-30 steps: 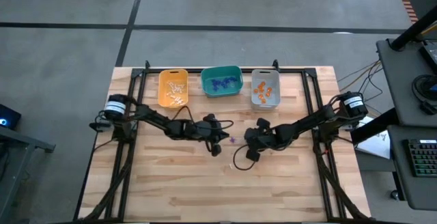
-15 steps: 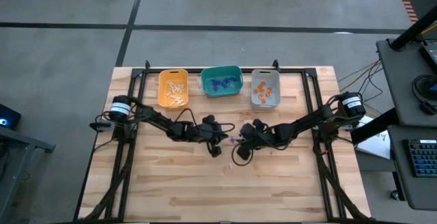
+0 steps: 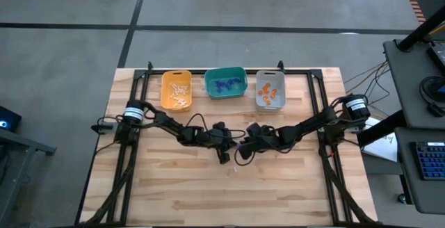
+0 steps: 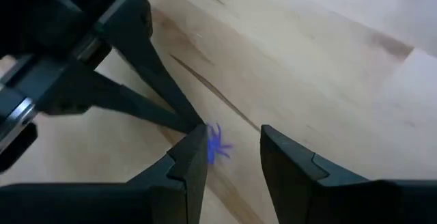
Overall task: Sort Halloween decoration
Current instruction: Put the violet spider toy into the green bin
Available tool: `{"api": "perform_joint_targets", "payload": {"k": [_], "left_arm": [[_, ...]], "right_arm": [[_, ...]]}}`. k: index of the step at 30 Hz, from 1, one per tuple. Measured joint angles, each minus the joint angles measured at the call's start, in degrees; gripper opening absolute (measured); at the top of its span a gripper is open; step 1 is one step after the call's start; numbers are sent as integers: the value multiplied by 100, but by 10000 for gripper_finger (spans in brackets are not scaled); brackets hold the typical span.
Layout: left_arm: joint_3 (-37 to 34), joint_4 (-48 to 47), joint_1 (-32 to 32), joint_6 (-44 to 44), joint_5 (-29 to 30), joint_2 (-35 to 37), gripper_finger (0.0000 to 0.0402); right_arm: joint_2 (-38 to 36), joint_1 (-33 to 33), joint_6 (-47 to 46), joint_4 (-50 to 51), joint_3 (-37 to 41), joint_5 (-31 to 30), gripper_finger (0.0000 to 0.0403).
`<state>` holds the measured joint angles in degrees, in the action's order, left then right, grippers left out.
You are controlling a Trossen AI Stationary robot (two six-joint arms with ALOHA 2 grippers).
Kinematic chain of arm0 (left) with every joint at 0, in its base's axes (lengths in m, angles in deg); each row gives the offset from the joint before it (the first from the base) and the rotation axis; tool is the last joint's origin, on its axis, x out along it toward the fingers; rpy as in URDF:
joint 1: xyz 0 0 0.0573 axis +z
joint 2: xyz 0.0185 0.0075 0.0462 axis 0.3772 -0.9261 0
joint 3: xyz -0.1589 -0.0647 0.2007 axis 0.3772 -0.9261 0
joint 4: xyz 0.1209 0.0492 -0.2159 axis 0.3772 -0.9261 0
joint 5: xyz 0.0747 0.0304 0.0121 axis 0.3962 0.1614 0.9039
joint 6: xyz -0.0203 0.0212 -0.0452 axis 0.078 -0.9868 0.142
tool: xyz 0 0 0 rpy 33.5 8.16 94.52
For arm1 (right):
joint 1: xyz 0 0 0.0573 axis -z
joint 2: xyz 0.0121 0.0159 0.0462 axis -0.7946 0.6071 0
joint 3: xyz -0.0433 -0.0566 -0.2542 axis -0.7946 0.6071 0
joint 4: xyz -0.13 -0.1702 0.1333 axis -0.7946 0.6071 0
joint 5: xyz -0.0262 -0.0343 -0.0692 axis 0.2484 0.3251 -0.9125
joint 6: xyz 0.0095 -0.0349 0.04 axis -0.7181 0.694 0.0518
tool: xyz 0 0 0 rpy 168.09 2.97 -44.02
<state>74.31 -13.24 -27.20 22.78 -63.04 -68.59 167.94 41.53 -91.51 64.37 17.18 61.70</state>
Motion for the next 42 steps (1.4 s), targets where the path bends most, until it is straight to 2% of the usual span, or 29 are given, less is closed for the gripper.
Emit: {"api": "perform_joint_targets", "payload": {"k": [10, 20, 30, 42], "left_arm": [[49, -14, 2, 183, 8, -106, 0], [49, -68, 4, 221, 2, -87, 0], [-5, -494, 4, 63, -15, 259, 0], [1, -554, -17, 7, -114, 298, 0]], "right_arm": [[478, -66, -287, -246, -4, -66, 123], [371, -66, -158, -296, -2, -9, 123], [121, -68, 8, -298, 0, -24, 123], [24, -210, -179, -255, 0, -38, 123]]}}
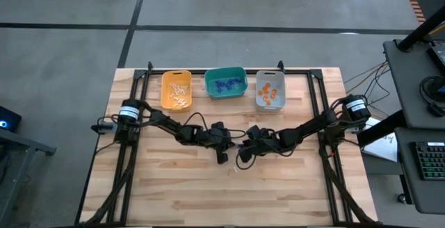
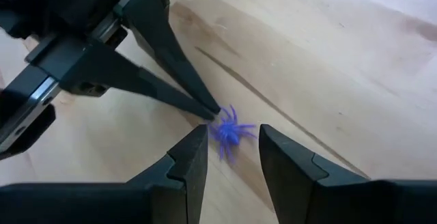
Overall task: Sort Halloween decoration
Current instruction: Put the violet spider toy into the green bin
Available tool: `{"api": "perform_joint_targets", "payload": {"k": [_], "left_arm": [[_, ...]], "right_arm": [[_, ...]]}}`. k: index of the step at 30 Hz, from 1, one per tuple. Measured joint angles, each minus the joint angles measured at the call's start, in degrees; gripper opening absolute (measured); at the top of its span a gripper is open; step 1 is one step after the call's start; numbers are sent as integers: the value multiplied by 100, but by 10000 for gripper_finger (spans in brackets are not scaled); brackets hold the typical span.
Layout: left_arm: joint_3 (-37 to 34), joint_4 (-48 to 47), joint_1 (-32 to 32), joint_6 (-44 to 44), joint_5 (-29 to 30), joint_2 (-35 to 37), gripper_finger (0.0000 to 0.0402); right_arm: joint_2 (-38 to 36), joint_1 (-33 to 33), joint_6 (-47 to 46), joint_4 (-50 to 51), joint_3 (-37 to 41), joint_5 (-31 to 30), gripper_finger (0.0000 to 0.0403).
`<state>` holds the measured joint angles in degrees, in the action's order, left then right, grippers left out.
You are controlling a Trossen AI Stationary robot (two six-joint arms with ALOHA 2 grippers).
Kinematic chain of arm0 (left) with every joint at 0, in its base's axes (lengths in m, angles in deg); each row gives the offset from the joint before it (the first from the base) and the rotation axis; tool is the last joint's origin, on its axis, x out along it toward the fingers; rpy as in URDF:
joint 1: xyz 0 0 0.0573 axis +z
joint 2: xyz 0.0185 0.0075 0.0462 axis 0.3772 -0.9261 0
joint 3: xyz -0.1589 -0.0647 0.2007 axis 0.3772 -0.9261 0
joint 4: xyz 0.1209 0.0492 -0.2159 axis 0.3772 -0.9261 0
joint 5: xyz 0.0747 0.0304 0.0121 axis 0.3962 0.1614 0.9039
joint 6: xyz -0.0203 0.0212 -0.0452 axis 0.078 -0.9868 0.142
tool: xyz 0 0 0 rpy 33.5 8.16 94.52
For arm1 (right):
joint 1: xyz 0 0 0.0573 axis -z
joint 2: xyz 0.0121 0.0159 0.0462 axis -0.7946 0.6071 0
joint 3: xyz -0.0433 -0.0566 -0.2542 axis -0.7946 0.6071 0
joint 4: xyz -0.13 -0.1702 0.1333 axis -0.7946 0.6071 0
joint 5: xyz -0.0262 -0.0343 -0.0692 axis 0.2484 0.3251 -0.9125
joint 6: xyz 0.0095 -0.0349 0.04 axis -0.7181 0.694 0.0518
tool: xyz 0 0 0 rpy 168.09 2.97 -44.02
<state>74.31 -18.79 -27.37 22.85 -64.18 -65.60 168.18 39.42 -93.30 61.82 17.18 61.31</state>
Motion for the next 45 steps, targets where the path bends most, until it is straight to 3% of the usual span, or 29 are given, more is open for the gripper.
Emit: {"api": "perform_joint_targets", "payload": {"k": [9, 19, 36, 45], "left_arm": [[7, -811, 7, -85, 0, 308, 0], [53, -98, -11, -195, 0, 319, 0], [63, -70, -4, -170, 54, -130, 0], [53, -343, -26, -68, 4, 67, 0]], "right_arm": [[0, -129, -171, 22, 0, -4, 123], [0, -118, -259, 45, 0, -156, 123], [178, -120, -334, -10, 0, -270, 123], [415, -120, -430, -1, 0, -309, 123]]}}
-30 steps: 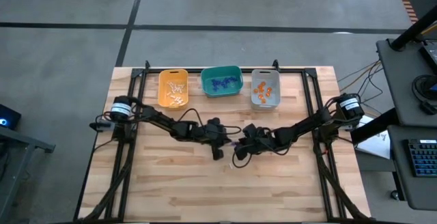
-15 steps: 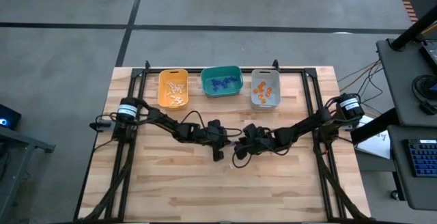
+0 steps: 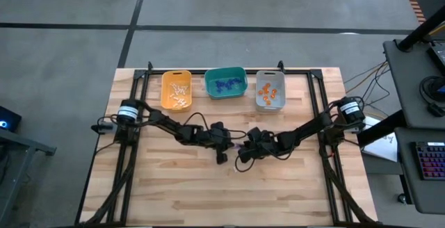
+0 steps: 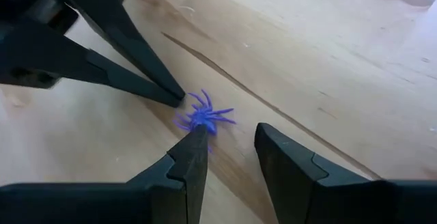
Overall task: Sort Halloween decoration
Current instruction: Put the violet spider toy into the green bin
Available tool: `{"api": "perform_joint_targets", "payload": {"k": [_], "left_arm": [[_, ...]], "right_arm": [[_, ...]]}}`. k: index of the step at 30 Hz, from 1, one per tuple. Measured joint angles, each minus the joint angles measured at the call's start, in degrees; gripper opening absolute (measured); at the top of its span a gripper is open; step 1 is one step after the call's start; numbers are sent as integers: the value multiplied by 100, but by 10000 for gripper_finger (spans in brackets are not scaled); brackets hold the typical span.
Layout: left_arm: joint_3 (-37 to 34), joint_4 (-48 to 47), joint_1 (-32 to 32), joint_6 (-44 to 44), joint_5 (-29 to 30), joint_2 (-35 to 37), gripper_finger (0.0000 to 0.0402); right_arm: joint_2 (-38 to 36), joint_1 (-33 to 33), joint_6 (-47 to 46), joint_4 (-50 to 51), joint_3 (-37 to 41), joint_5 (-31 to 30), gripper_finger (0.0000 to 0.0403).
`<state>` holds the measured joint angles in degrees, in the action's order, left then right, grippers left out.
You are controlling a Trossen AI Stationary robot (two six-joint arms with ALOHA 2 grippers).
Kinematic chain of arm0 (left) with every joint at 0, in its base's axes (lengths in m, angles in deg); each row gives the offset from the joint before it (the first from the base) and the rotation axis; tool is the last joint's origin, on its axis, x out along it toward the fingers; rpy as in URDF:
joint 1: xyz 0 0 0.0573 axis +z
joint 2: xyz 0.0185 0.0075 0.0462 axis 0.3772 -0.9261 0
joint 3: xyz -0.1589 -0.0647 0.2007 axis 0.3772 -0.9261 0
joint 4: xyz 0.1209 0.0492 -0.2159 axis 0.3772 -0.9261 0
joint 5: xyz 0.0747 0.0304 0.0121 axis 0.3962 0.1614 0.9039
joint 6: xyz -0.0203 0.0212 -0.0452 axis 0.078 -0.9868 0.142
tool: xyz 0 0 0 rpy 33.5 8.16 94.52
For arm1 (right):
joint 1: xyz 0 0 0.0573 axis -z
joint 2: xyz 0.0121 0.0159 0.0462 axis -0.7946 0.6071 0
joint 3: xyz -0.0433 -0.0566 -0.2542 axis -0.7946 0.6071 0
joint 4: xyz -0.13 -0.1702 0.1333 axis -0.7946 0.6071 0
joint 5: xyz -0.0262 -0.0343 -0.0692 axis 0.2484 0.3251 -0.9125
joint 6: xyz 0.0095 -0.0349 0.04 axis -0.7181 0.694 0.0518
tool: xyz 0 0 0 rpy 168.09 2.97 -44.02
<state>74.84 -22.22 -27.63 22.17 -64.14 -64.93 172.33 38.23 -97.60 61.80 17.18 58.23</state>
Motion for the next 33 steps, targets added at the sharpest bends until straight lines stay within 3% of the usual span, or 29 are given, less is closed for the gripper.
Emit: {"api": "perform_joint_targets", "payload": {"k": [7, 26, 33], "left_arm": [[-4, 36, -11, -30, -13, 195, 0], [2, 222, -9, -170, 185, -137, 0], [-2, 24, -28, -172, 197, 17, 0]], "right_arm": [[0, 0, 86, 0, 0, 8, 123], [2, 2, -66, -61, 0, 49, 123], [-106, -23, 970, -37, 0, 93, 123]]}}
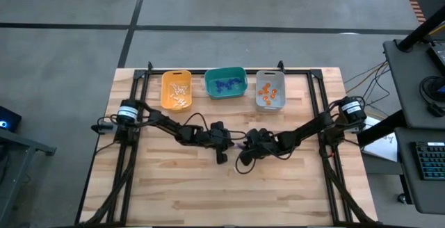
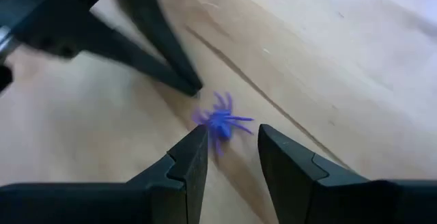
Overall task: Sort Halloween decoration
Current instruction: Put the violet spider toy into the green bin
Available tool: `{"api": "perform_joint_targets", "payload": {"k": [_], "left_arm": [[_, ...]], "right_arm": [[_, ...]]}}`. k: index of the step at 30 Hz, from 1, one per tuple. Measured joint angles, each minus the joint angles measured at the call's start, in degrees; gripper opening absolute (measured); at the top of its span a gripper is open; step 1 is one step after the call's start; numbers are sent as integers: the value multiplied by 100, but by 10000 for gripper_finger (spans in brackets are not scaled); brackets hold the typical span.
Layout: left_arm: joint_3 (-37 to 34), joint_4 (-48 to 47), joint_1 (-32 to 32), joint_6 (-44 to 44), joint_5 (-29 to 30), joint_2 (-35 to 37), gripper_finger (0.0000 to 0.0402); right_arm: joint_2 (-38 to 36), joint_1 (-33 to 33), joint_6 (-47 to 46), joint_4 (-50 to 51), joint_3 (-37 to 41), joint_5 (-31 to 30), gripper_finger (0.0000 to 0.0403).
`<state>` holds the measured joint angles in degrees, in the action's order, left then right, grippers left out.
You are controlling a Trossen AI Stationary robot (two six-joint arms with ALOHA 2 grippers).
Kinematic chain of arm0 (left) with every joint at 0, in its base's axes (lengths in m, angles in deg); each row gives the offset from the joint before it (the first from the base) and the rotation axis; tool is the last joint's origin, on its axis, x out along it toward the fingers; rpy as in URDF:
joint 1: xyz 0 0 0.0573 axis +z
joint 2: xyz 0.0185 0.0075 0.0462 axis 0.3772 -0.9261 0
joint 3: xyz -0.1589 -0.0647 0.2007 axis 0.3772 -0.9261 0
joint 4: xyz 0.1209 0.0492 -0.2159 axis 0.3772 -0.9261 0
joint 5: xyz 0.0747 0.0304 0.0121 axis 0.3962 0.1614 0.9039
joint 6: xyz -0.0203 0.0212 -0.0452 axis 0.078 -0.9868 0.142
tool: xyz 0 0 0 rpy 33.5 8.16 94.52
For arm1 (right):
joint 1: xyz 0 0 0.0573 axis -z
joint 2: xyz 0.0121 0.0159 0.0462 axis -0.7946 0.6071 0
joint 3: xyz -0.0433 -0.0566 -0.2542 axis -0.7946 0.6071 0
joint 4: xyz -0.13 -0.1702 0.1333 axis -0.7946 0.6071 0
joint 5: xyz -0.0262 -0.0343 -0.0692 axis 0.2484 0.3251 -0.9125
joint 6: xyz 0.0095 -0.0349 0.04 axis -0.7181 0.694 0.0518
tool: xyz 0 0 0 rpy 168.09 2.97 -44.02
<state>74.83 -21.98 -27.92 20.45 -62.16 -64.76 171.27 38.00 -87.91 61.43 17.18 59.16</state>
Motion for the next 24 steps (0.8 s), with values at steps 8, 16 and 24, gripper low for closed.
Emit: {"api": "perform_joint_targets", "payload": {"k": [8, 16, 24], "left_arm": [[0, -247, 0, -25, 4, 197, 0], [0, -282, -26, -26, 2, 482, 0], [-9, -333, -26, -165, 2, 885, 0]], "right_arm": [[-243, -14, 1963, 35, 0, 21, 123], [-222, -37, 3776, -11, 0, 146, 123], [78, 60, 4008, -484, -2, 156, 123]]}}
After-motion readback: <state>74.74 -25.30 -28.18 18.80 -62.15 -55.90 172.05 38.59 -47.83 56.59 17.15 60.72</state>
